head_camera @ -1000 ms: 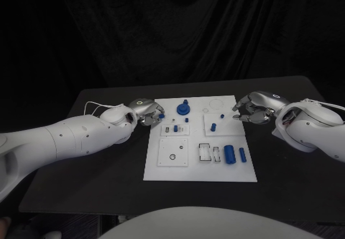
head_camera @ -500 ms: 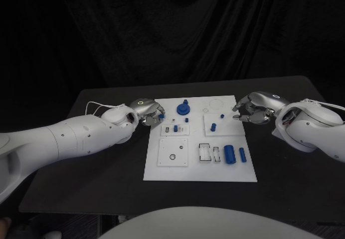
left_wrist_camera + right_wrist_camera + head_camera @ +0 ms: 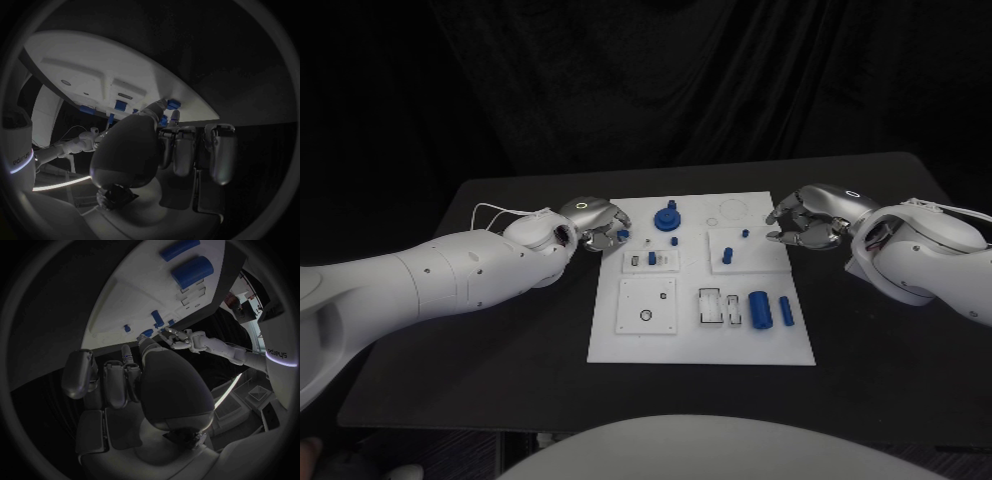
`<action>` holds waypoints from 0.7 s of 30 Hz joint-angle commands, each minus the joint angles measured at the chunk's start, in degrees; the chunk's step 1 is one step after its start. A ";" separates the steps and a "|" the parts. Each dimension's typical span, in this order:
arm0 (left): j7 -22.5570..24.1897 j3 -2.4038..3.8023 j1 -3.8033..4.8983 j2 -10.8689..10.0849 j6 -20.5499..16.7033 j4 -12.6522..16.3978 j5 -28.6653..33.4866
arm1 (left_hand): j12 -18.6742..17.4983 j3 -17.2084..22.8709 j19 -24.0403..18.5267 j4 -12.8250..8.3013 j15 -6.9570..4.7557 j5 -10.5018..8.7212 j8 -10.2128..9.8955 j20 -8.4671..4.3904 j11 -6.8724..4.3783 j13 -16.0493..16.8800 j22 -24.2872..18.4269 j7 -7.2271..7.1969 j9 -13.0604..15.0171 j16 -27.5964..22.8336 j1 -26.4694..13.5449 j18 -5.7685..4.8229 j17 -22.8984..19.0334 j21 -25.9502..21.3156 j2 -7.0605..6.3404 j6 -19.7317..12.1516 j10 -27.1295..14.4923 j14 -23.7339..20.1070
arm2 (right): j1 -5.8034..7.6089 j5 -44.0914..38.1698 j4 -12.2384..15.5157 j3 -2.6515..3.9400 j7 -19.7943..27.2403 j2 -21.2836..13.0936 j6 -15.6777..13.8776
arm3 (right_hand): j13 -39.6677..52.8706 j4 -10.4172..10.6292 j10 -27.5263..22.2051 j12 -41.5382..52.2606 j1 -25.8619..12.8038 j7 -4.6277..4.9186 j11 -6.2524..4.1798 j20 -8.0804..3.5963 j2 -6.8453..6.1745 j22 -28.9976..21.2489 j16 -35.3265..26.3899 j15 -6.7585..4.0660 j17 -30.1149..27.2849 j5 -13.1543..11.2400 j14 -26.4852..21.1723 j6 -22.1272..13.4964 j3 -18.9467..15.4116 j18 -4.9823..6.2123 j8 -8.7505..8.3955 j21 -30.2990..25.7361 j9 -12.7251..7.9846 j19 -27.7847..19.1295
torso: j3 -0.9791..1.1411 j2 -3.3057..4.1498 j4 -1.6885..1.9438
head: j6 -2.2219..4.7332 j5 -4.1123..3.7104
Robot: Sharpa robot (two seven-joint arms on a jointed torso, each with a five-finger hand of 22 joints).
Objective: Assemble the parts on the task board
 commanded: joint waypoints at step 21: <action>4.33 -0.18 -1.41 -0.24 -2.08 -0.37 -0.08 | 0.14 0.13 3.85 -1.21 -1.52 -0.20 6.61 -1.44 -1.36 15.04 13.71 -1.19 5.21 0.37 1.23 -0.69 15.09 0.52 2.50 12.47 5.98 5.95 | -0.36 -0.12 -0.16 0.04 -1.00 0.17 1.23 | 3.82 0.09 -0.54 -0.52 0.14 0.00 -0.12 0.07 0.17 8.68 -0.48 0.49 2.72 0.26 2.04 0.39 0.31 0.77 -0.36 -0.62 -0.09 -0.52 | -0.05 0.00 -0.02 | 0.00 0.46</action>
